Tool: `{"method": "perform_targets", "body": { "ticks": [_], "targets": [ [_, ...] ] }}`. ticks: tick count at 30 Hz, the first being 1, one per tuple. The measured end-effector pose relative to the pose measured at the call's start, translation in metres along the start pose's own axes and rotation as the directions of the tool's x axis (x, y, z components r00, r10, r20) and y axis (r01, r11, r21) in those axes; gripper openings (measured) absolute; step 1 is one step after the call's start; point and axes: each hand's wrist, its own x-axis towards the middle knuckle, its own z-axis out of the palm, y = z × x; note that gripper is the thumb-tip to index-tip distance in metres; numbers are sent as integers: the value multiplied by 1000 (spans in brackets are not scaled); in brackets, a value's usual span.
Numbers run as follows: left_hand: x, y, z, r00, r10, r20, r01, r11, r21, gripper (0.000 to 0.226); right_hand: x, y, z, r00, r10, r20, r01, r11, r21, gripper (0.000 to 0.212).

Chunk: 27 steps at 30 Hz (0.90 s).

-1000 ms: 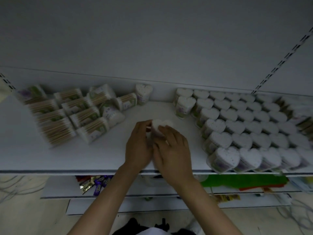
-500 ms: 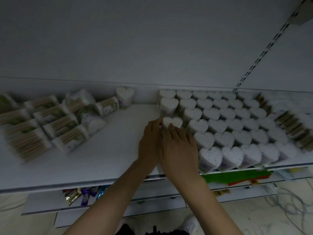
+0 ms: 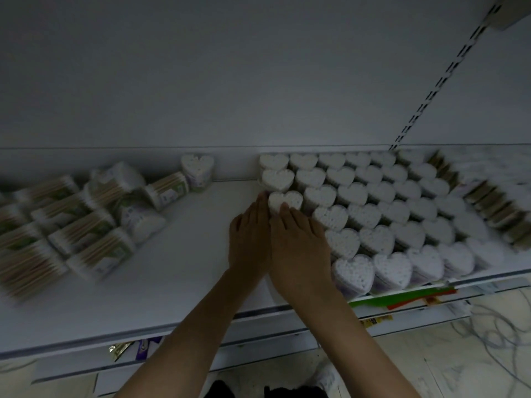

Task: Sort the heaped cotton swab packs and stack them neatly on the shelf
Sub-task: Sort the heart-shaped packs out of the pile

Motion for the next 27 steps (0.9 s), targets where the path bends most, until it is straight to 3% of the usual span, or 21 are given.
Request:
{"method": "perform_targets", "body": {
  "ticks": [4,8,16,21,27],
  "targets": [
    [0,-1,2,1000,9,29,-9,1000,-9,87,2,2,2,1000,7,-1,-7,1000,-6,35],
    [4,-3,4,999,3,42,-3,1000,8,90,4,2,5,1000,12,3,-12,1000,-21,37],
    [2,2,-1,999,-25,22,27,996,-90,81,8,3,4,1000,-4,-11,4,1000,-6,35],
    [2,2,-2,998,22,57,-26,997,72,72,8,5,0,999,-11,-43,11,1000,-8,36],
    [3,5,-1,1000,1,5,-1,998,70,71,8,4,-2,1000,-3,-26,3,1000,-27,34]
  ]
}}
